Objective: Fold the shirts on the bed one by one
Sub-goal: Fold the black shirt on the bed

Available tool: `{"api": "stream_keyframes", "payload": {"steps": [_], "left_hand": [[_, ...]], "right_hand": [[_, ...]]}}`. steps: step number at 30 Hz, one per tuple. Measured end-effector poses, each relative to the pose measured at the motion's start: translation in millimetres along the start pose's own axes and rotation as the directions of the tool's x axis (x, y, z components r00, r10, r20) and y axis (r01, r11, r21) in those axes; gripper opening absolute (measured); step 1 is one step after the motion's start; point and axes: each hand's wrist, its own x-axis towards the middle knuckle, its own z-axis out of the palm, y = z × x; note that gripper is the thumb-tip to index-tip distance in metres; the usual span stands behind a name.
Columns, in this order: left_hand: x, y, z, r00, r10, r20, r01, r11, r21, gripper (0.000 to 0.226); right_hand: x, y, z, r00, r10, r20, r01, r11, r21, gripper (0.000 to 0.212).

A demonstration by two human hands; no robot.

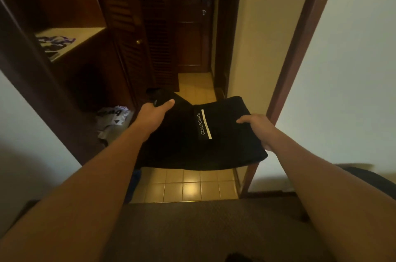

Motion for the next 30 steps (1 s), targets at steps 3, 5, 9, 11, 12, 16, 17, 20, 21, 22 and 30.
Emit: {"api": "stream_keyframes", "payload": {"steps": [3,5,9,11,12,16,17,20,21,22,30], "left_hand": [[39.0,-0.3,-2.0,1.0,-0.002,-0.028,0.001,1.0,-0.019,0.062],[68.4,1.3,-0.2,0.999,-0.008,-0.035,0.007,0.999,-0.037,0.053],[130.8,15.8,11.7,0.997,-0.02,-0.078,0.016,0.999,-0.052,0.048],[164.1,27.7,20.0,0.995,-0.033,-0.095,0.027,0.998,-0.061,0.051],[183.7,34.9,25.3,0.994,-0.037,-0.101,0.031,0.998,-0.061,0.052],[251.0,59.6,45.3,0.993,-0.032,-0.114,0.022,0.996,-0.091,0.049],[265.6,63.7,50.1,0.993,-0.035,-0.115,0.024,0.996,-0.091,0.051],[305.5,71.6,58.1,0.991,-0.073,-0.108,0.063,0.993,-0.095,0.063],[319.3,73.7,59.3,0.99,-0.09,-0.105,0.08,0.992,-0.095,0.068],[334.9,75.3,60.0,0.989,-0.104,-0.103,0.094,0.991,-0.095,0.073],[461.0,85.8,75.4,0.989,-0.114,-0.092,0.109,0.993,-0.053,0.057]], "right_hand": [[45.2,-9.2,5.7,0.999,-0.042,-0.004,0.042,0.998,-0.035,0.031],[77.6,-18.1,6.4,0.998,-0.055,-0.013,0.055,0.997,-0.047,0.032],[146.7,-46.0,1.8,0.997,-0.07,-0.012,0.069,0.996,-0.055,0.03],[181.9,-61.5,-3.0,0.996,-0.083,-0.013,0.083,0.995,-0.047,0.029],[201.3,-69.6,-6.4,0.996,-0.086,-0.018,0.085,0.995,-0.046,0.028],[271.1,-102.8,-19.5,0.994,-0.109,-0.024,0.107,0.993,-0.056,0.018],[286.9,-109.2,-23.1,0.994,-0.109,-0.025,0.108,0.992,-0.061,0.019],[329.6,-125.6,-28.8,0.995,-0.098,-0.03,0.096,0.993,-0.066,0.027],[343.2,-130.4,-30.3,0.996,-0.088,-0.026,0.086,0.994,-0.067,0.027],[357.1,-134.9,-30.8,0.997,-0.079,-0.019,0.077,0.995,-0.064,0.025],[476.8,-165.1,-29.0,0.998,-0.069,0.008,0.07,0.992,-0.107,0.034]]}}
